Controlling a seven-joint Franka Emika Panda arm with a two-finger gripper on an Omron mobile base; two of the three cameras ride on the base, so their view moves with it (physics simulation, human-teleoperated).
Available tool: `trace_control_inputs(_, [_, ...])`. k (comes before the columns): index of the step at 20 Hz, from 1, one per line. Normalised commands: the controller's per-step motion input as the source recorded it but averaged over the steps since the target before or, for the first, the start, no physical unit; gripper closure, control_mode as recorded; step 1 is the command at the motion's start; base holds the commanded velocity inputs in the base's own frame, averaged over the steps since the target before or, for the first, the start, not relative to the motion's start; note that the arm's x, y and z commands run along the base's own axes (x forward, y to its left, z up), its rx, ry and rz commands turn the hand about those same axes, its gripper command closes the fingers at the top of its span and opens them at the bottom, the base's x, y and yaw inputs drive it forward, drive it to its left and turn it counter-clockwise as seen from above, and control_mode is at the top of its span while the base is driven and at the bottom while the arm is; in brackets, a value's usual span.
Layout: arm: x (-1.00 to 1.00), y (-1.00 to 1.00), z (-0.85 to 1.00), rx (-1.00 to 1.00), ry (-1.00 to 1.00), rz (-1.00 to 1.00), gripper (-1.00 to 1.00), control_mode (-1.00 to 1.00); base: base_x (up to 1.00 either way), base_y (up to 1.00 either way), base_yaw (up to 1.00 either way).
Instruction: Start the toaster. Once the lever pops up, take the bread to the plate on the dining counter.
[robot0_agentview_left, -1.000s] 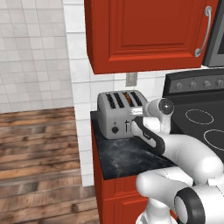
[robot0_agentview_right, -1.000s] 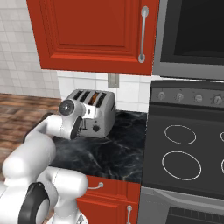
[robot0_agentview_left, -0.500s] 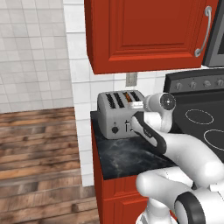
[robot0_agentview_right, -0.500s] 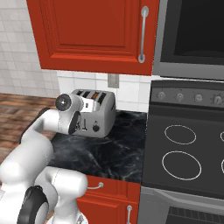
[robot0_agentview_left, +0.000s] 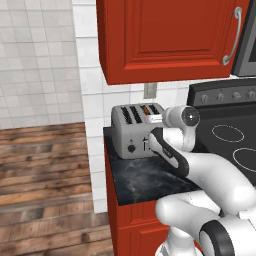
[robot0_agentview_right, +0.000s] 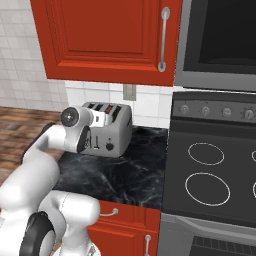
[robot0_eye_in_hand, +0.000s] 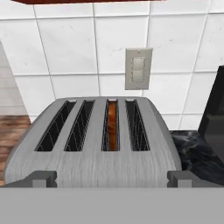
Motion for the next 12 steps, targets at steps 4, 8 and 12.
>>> trace_control_inputs(4, [0.12, 0.00, 0.00, 0.00, -0.04, 0.00, -1.00, -1.00, 0.00, 0.00, 0.00])
trace_control_inputs(8, [0.20, 0.00, 0.05, 0.00, 0.00, 0.00, -1.00, -1.00, 0.00, 0.00, 0.00])
trace_control_inputs(12, [0.26, 0.00, 0.01, 0.00, 0.00, 0.00, -1.00, -1.00, 0.00, 0.00, 0.00])
